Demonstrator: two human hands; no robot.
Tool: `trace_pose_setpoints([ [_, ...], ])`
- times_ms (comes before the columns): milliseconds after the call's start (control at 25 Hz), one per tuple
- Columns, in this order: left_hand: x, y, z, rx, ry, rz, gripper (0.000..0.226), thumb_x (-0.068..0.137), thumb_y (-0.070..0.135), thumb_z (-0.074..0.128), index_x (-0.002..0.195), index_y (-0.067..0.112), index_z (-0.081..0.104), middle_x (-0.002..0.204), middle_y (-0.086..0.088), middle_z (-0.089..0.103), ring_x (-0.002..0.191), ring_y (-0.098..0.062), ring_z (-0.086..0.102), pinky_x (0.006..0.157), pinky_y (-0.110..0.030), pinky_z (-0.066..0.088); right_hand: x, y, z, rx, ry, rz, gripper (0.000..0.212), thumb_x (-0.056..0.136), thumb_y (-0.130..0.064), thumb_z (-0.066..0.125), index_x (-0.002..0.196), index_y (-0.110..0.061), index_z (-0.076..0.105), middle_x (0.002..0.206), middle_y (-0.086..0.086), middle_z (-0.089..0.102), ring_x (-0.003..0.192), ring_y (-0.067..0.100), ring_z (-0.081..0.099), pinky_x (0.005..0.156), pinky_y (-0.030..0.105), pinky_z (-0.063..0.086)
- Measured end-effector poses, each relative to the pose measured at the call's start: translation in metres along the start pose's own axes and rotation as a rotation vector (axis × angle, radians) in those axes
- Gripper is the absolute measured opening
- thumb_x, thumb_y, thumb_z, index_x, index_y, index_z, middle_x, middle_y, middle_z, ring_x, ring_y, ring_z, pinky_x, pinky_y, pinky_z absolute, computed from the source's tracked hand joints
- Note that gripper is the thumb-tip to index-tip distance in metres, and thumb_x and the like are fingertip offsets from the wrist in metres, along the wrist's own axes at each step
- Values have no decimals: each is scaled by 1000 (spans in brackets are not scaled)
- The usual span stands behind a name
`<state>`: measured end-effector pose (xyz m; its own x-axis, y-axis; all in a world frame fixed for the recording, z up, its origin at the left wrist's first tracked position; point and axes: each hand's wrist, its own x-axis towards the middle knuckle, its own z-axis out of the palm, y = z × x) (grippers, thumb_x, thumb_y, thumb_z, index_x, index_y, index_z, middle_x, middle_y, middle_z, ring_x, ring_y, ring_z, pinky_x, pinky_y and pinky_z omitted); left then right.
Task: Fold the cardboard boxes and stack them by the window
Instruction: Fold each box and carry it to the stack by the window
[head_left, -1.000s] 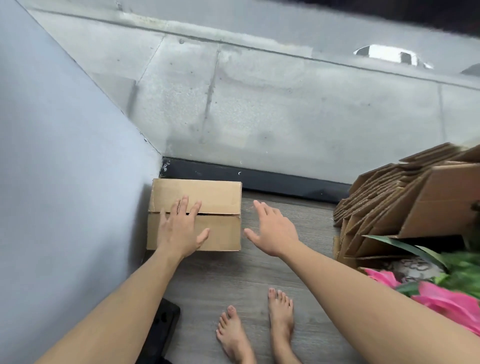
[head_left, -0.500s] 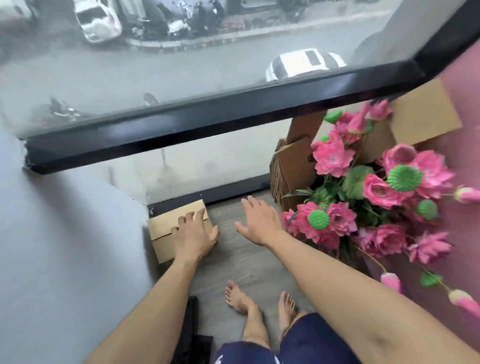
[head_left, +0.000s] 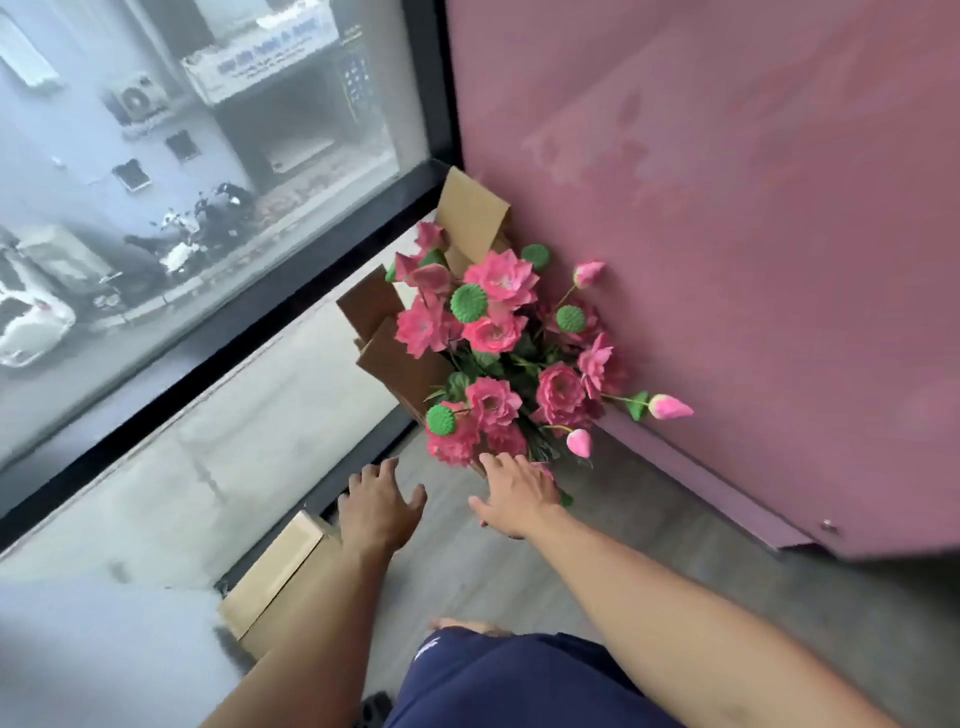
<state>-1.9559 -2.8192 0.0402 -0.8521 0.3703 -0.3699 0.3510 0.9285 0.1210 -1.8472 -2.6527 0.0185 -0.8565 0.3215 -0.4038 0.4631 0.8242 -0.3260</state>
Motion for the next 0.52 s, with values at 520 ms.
trace_pose_setpoints([
  [520, -83, 400, 87, 378, -213, 884, 60, 91, 57, 51, 143, 27, 43, 142, -1, 49, 133, -23, 42, 106, -42, 39, -254, 336, -13, 383, 312, 929, 63, 93, -53, 51, 143, -17, 39, 140, 6, 50, 129, 28, 47, 100, 39, 44],
])
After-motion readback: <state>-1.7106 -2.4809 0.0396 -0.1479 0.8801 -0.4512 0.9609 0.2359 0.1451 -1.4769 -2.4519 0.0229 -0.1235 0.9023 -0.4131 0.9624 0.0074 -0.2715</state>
